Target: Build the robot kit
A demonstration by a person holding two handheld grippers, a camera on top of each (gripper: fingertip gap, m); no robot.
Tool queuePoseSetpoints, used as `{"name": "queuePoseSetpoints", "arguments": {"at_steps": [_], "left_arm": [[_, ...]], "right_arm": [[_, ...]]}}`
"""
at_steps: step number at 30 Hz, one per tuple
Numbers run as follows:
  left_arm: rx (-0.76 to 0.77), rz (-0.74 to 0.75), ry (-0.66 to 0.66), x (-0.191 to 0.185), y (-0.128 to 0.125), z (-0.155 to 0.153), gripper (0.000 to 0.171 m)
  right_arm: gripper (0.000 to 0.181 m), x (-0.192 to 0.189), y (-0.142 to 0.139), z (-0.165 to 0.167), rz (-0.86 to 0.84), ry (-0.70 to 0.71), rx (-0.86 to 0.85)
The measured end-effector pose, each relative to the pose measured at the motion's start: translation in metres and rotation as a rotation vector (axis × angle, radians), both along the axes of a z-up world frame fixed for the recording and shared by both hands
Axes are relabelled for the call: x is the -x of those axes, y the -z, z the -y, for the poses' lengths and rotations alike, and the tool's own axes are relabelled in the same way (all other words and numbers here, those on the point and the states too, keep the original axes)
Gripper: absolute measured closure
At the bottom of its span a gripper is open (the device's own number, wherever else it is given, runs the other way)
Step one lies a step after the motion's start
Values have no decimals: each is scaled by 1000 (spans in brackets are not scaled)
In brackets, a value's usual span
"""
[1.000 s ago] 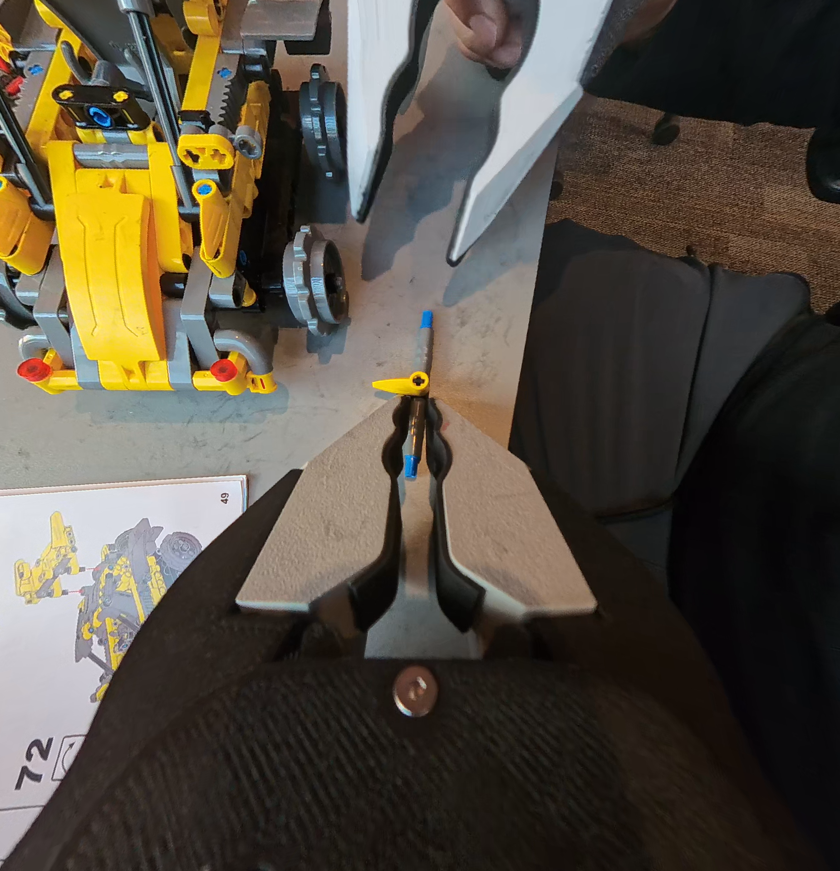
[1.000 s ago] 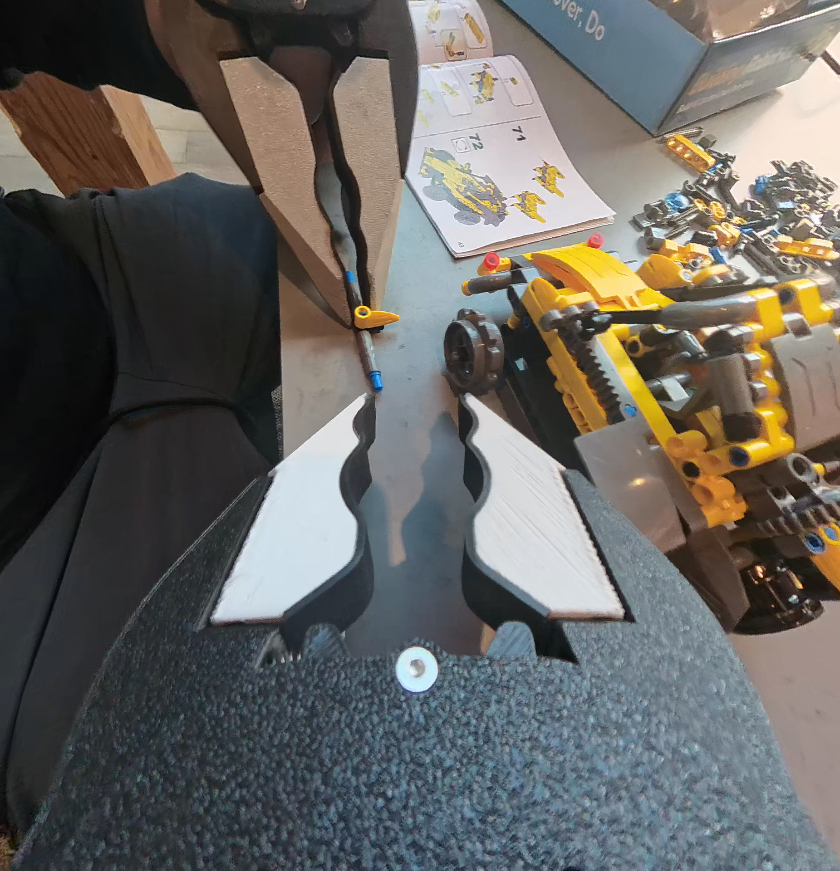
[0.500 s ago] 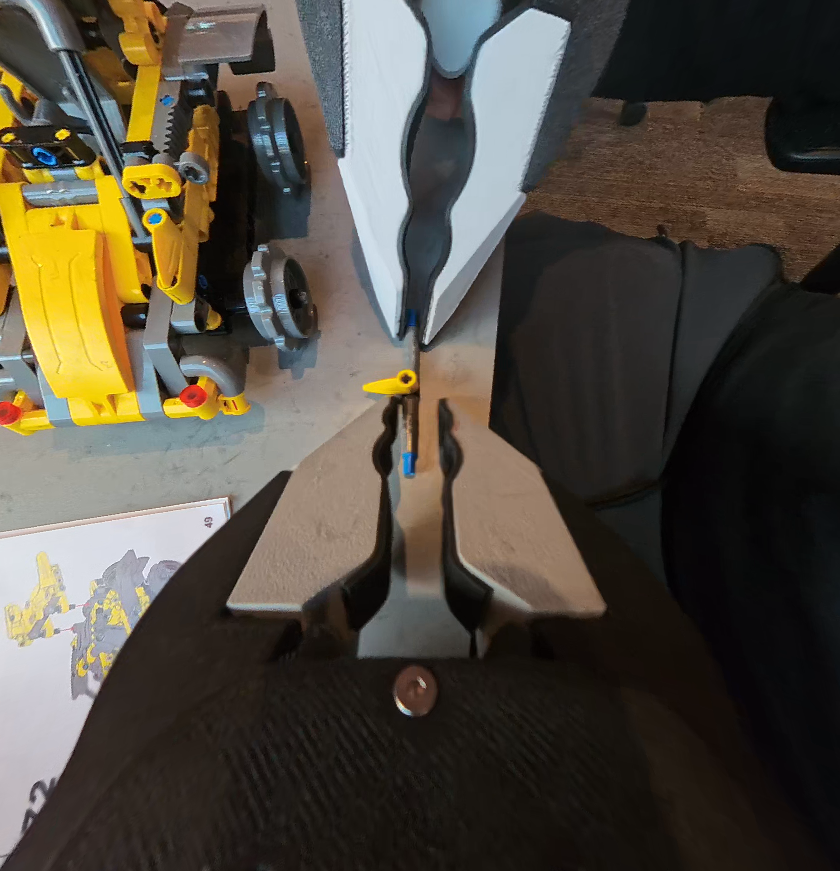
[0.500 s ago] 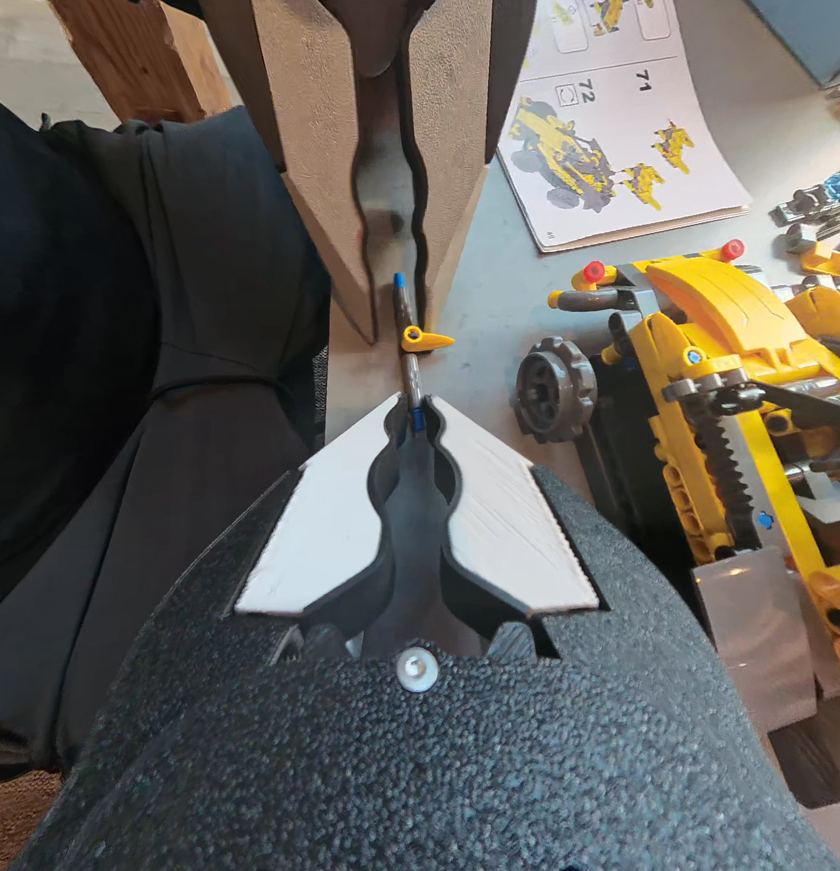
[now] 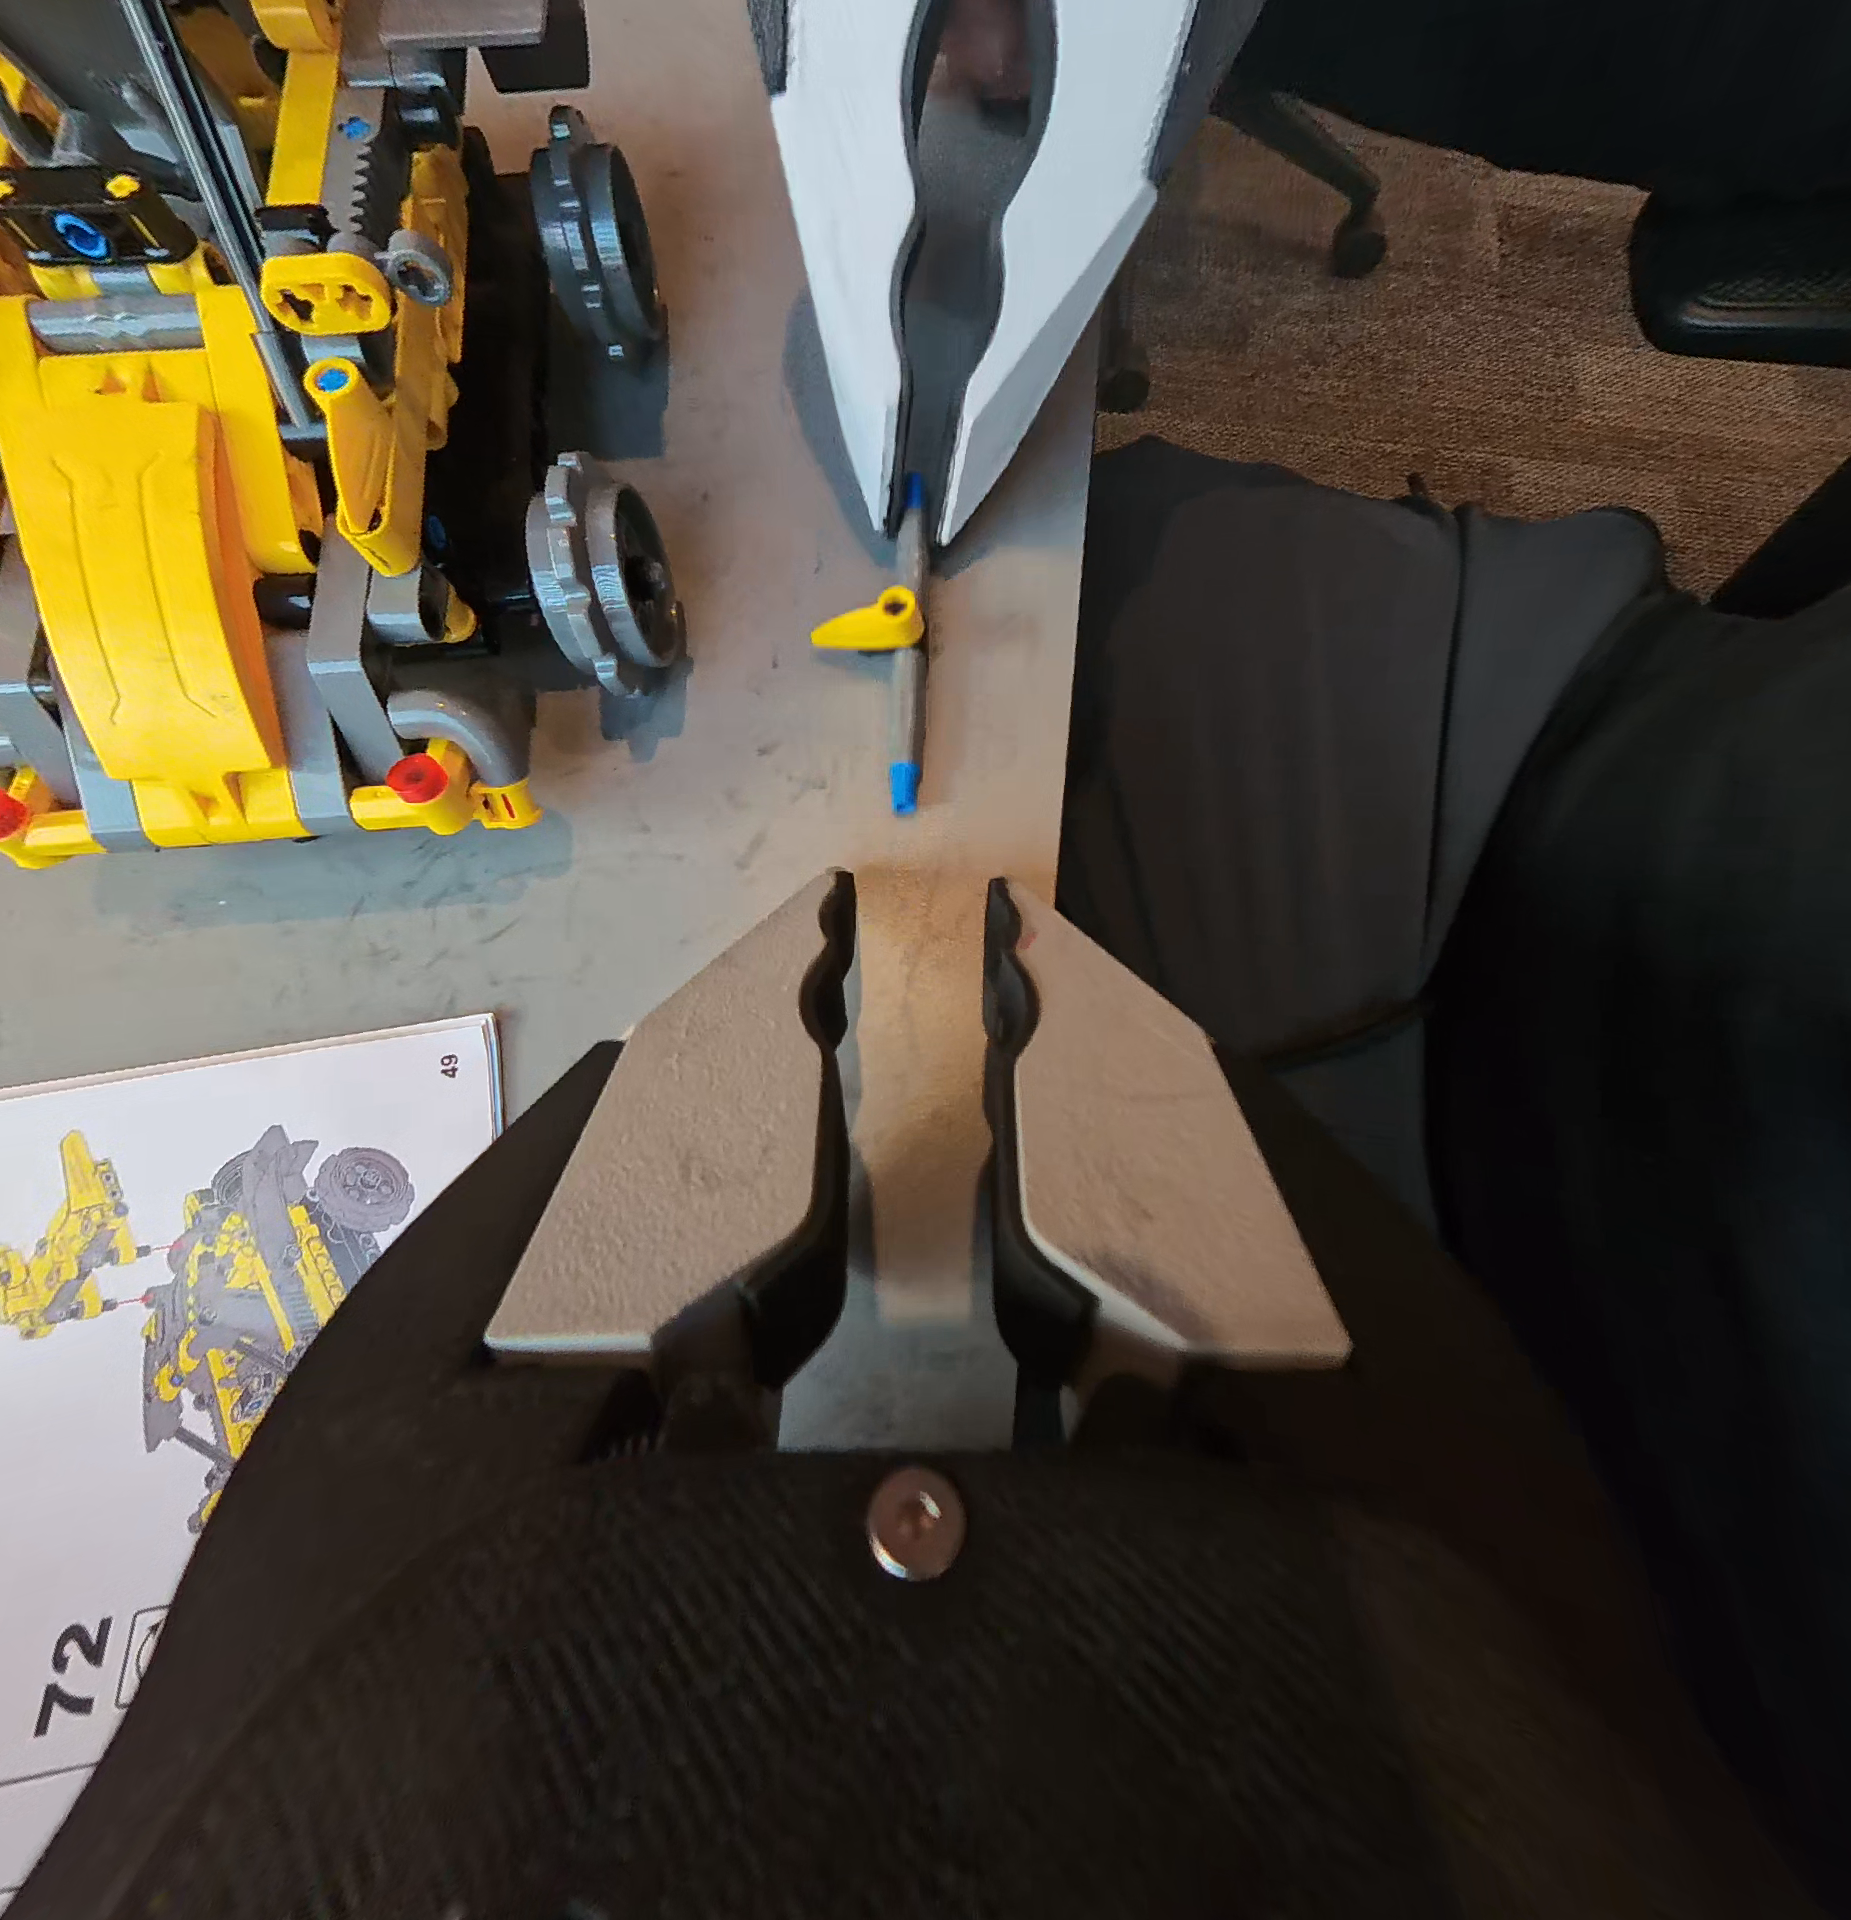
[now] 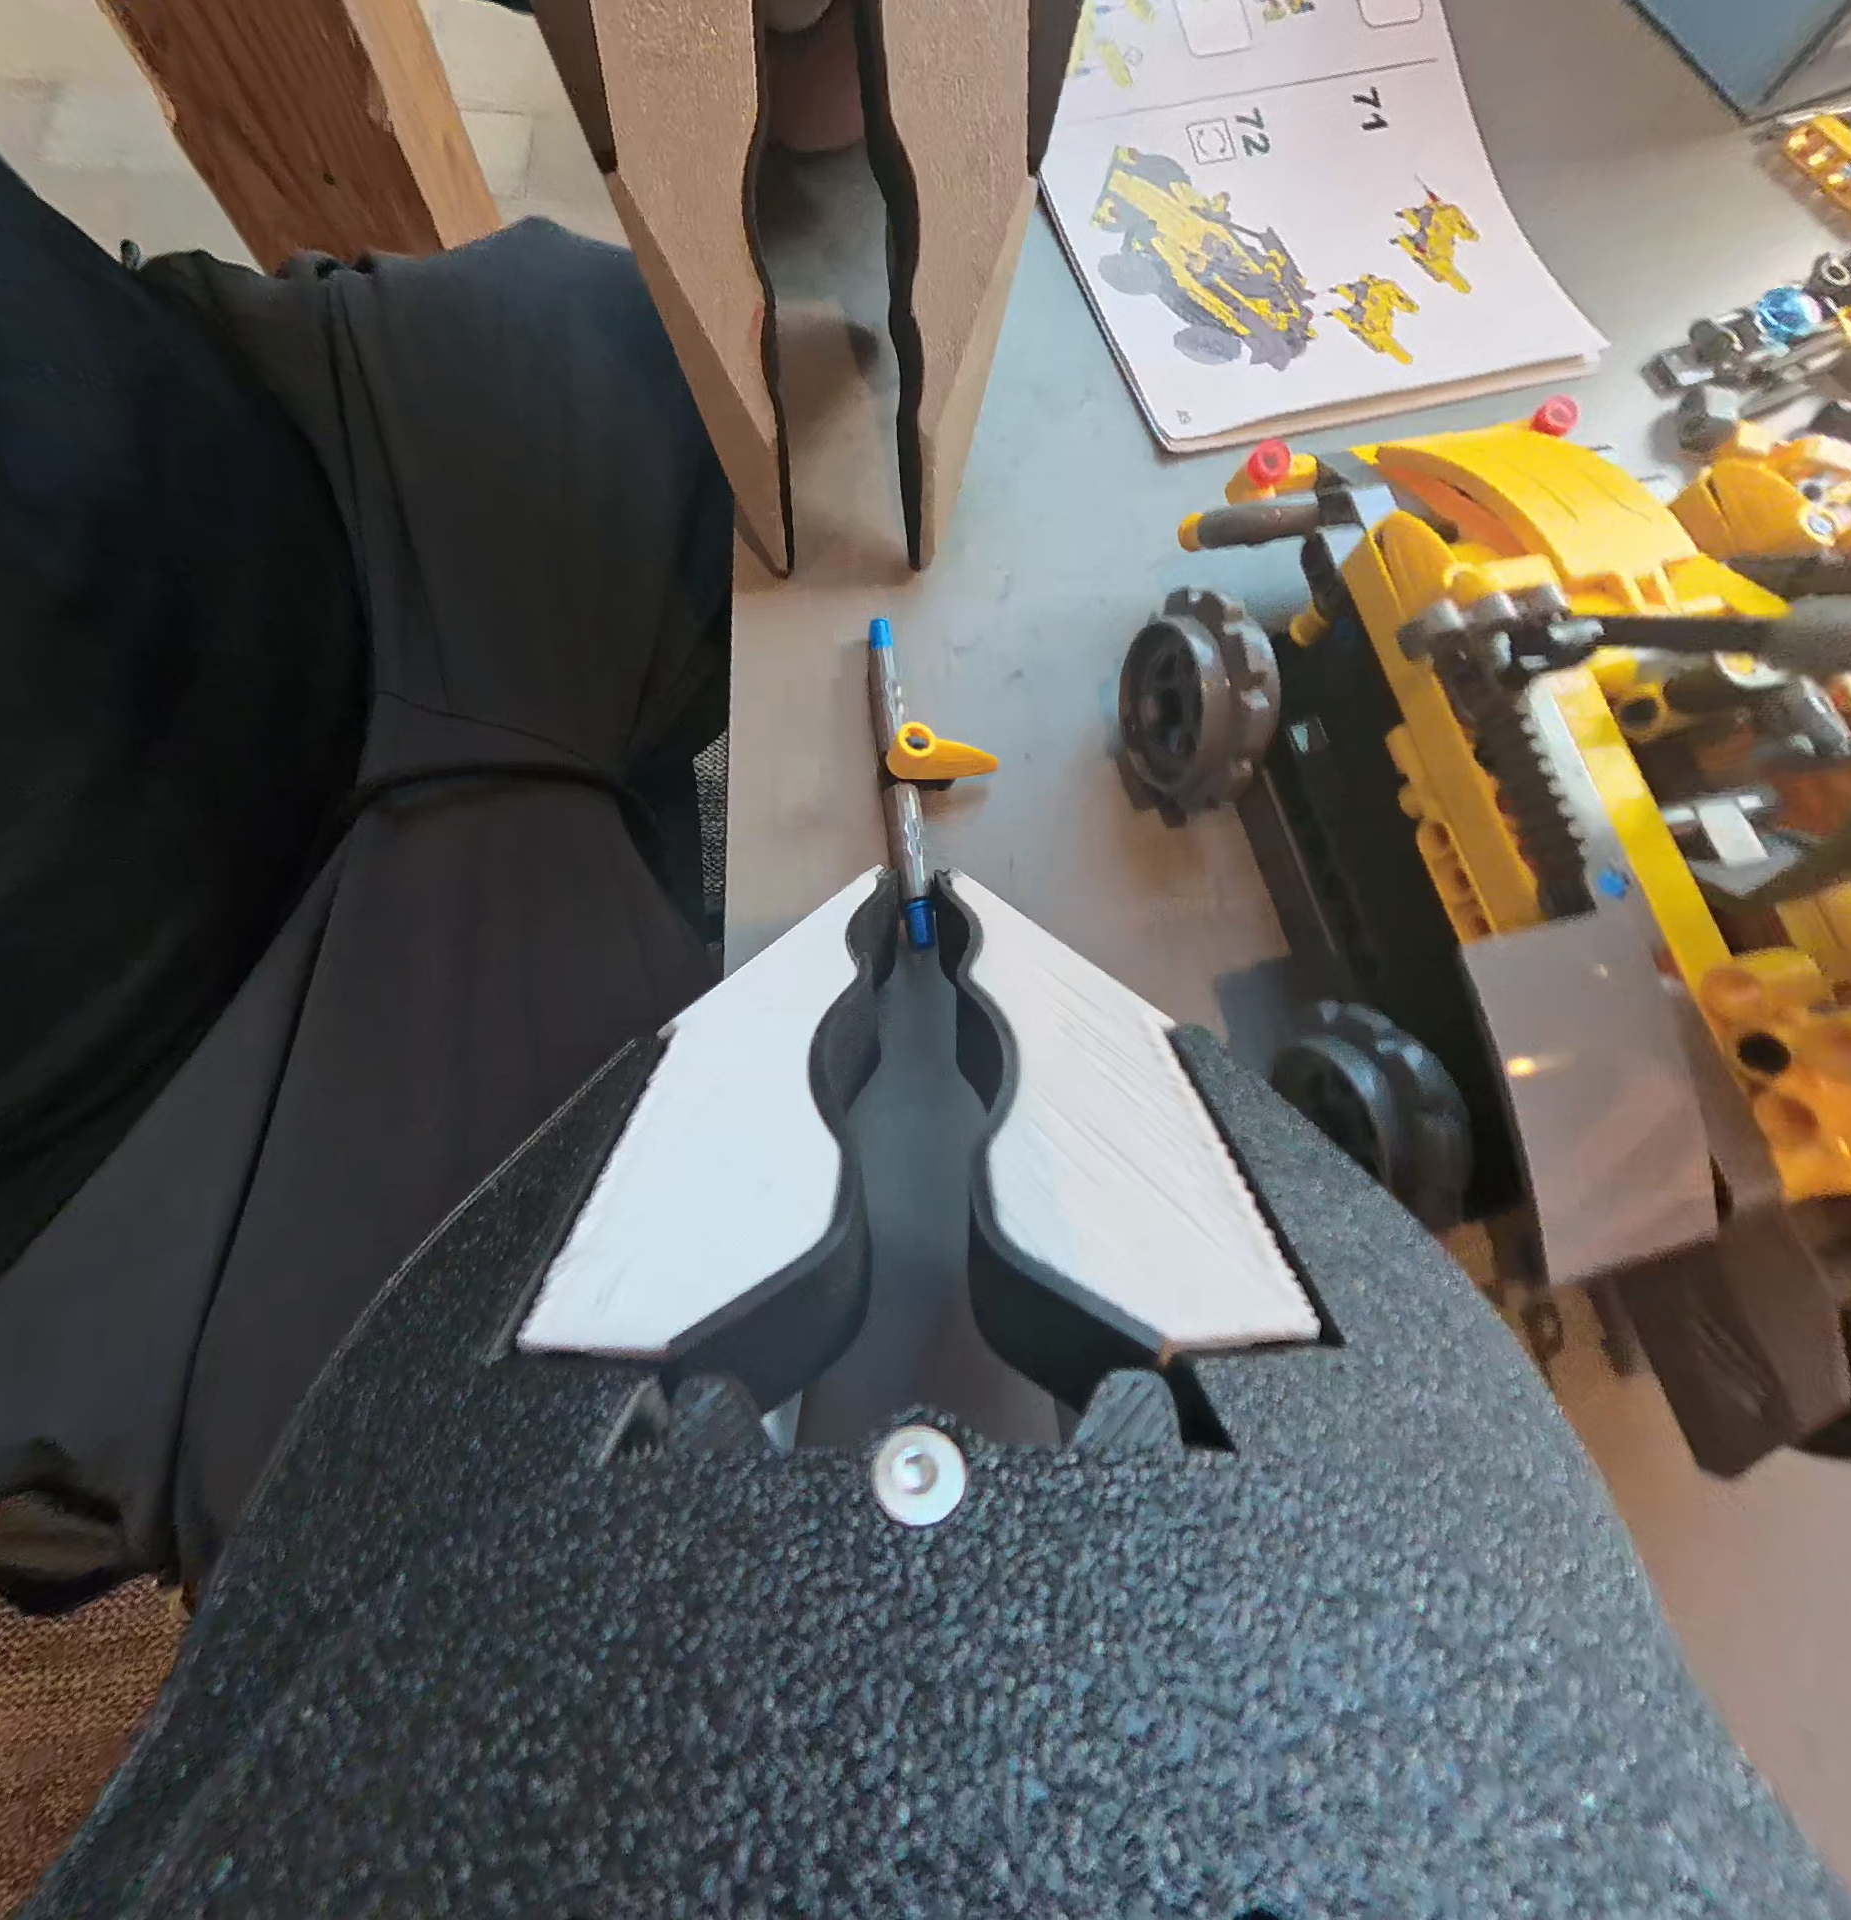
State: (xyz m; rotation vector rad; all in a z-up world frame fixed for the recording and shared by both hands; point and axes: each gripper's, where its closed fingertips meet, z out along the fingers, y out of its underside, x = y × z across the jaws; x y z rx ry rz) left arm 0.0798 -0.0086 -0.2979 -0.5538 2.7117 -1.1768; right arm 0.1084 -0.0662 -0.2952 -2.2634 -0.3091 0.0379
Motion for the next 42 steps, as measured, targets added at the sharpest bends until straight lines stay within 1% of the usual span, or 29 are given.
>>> {"name": "queuePoseSetpoints", "arguments": {"at_steps": [2,5,8,10,12,14,18,21,23,27,34,39,42], "left_arm": [[1,-1,-1,0,0,0,150],[2,-4,-2,0,0,0,151],[3,-5,-1,0,0,0,152],[3,-5,0,0,0,0,153],[2,-5,-2,-1,0,0,154],[2,-4,-3,-1,0,0,154],[1,-1,3,0,0,0,159],[0,0,6,1,0,1,160],[0,-1,9,1,0,1,165],[-3,5,20,2,0,1,171],[-4,5,31,4,1,2,171],[-3,3,34,3,1,3,171],[-3,3,33,2,1,3,171]], "right_arm": [[176,-4,0,10,-1,19,-2],[162,-11,-1,21,-31,56,-1],[159,-12,-4,21,-58,71,-16],[159,-7,-1,16,-50,56,7],[161,-1,3,10,-41,32,37],[177,5,4,5,-53,8,44],[177,6,3,1,-12,13,30],[178,4,-3,2,-2,27,-15],[177,0,-6,8,-24,41,-29],[177,-16,-7,30,-23,119,-32],[178,-48,-5,70,2,250,-18],[178,-59,-5,85,8,282,-12],[178,-60,0,90,-12,284,12]]}}
